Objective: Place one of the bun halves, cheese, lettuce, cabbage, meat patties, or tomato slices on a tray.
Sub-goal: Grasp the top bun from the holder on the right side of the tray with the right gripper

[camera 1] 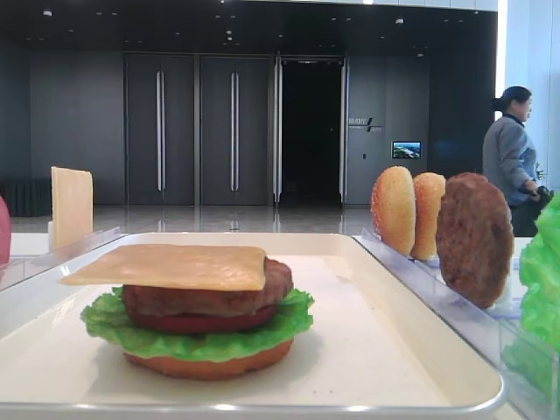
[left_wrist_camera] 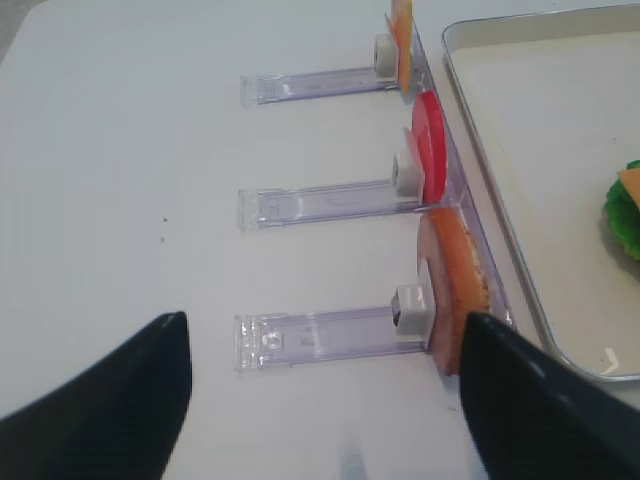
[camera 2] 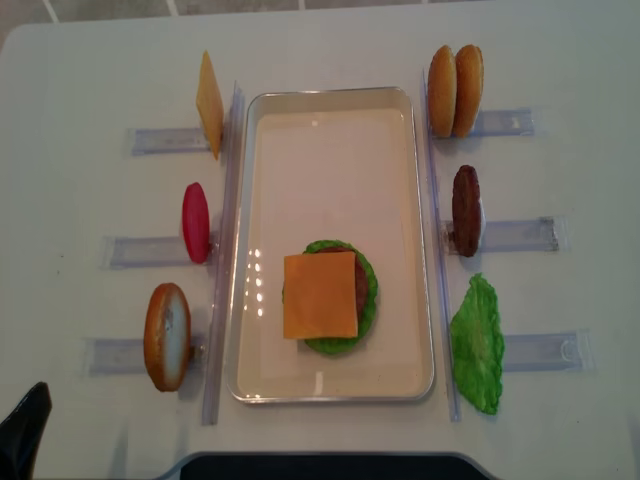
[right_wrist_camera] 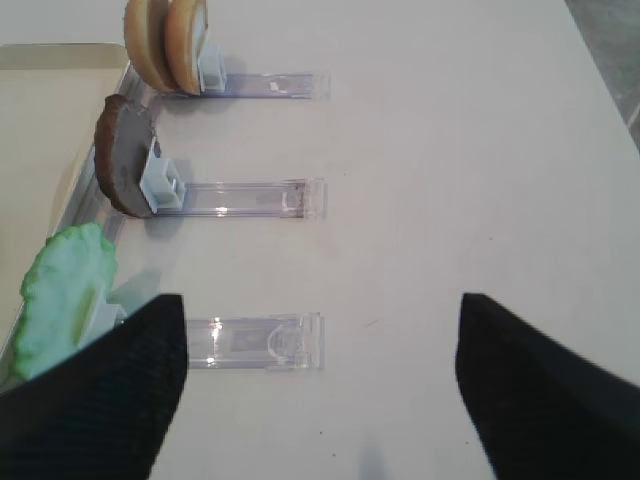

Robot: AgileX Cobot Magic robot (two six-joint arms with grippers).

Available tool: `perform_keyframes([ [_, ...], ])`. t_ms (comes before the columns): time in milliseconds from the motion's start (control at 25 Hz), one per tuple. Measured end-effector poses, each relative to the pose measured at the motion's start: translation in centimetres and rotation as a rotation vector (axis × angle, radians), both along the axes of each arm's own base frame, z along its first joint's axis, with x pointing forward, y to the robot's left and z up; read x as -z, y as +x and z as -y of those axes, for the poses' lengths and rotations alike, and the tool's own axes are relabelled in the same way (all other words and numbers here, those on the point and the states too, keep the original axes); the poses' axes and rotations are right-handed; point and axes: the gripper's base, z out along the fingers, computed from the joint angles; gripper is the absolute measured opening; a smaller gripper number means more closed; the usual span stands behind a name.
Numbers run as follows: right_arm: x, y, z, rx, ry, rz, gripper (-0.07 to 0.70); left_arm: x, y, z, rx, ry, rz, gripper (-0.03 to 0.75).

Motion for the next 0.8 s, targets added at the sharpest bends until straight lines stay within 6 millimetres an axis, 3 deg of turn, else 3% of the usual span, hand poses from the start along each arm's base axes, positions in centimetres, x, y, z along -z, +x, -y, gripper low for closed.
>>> perform_keyframes([
  [800,0.00,0.00,0.00,0.000,0.000,0.000,0.555,0.00,0.00,-0.01,-0.001,0.001,0.000,0.639],
])
